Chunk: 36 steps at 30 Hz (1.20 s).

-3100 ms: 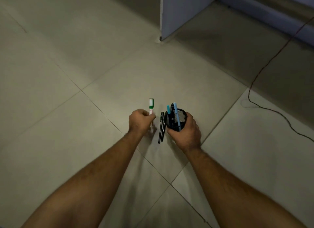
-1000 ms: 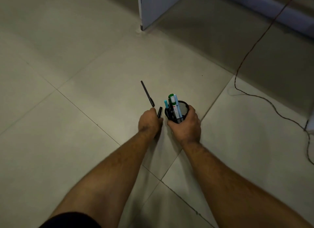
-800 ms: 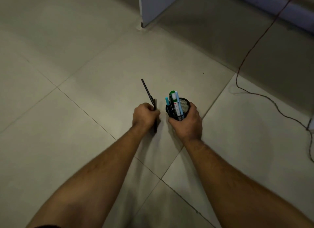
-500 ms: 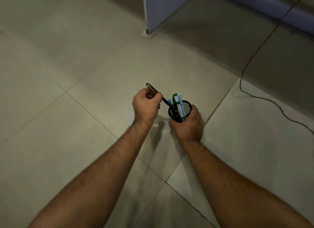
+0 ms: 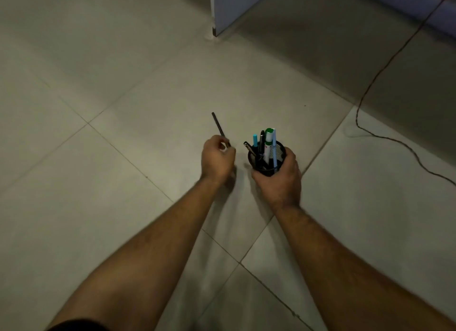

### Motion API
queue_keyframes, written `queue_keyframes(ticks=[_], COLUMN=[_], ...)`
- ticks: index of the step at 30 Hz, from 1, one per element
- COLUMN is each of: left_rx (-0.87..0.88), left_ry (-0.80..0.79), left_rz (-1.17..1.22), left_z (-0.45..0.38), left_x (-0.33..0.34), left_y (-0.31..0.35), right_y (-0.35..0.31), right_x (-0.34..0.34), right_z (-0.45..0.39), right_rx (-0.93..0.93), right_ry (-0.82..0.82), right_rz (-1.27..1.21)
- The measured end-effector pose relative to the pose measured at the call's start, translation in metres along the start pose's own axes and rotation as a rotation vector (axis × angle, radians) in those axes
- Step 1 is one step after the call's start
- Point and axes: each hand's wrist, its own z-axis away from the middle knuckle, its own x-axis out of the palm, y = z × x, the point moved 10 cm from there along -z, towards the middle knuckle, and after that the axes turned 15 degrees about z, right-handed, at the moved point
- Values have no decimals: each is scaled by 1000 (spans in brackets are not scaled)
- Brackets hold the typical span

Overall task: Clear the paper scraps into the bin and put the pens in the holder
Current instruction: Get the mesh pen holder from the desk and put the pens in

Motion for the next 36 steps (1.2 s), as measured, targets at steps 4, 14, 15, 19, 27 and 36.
queue_keyframes(ticks=[4, 14, 15, 19, 27, 36], left_rx=[486, 606, 638, 670, 309, 297], left_ry=[-282, -335, -338, -322, 88, 81], left_rz=[-920, -1074, -1078, -1011, -119, 299], left_z=[-6, 2, 4, 8, -14, -11], left_x=[46, 7, 4, -13, -91, -97], left_y=[0, 10, 9, 20, 91, 138], right_y=[-2, -27, -29, -36, -56, -78], right_x=[9, 20, 21, 24, 28, 33], right_z=[-1, 8, 9, 19, 27, 28], right_rx=[-22, -34, -38, -40, -36, -1], right_ry=[5, -45, -50, -63, -105, -93], right_rz=[-11, -26, -23, -29, -26, 3])
